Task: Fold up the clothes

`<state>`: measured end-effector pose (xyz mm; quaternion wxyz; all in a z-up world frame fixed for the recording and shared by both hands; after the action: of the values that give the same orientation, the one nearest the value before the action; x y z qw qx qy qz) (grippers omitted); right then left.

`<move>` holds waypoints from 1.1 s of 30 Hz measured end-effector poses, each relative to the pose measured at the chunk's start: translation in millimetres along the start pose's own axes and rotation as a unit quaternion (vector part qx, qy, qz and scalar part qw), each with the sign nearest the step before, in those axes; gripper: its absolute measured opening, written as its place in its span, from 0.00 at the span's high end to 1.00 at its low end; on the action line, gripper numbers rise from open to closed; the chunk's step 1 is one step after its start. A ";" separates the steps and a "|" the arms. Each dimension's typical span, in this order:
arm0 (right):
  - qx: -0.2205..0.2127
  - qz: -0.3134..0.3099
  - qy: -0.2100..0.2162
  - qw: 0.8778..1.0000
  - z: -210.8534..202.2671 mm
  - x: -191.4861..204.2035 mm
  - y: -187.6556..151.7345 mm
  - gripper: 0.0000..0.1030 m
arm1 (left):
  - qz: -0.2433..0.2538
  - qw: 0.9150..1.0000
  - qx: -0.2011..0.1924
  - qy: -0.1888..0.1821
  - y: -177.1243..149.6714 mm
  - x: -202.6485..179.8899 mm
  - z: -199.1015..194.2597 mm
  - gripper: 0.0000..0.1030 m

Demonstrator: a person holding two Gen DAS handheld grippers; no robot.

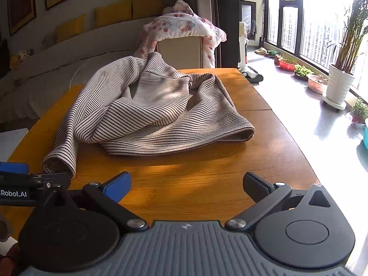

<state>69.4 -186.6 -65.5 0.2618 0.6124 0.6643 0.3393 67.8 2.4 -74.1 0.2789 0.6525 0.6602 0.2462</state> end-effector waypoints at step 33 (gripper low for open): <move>0.010 -0.002 0.001 1.000 3.0 -1.8 -5.4 0.00 | 0.000 1.000 0.004 0.006 -2.0 3.3 1.4 0.00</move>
<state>68.4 -188.1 -71.7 0.2554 0.6133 0.6693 0.3327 67.3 5.5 -76.7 0.2722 0.6525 0.6626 0.2470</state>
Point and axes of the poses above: each gripper's, at about its wrist camera, not at the fingertips, and z roughly the way its jaws point, x to its left, y to its top, the point moved 10 cm from there along z, roughly the way its jaws point
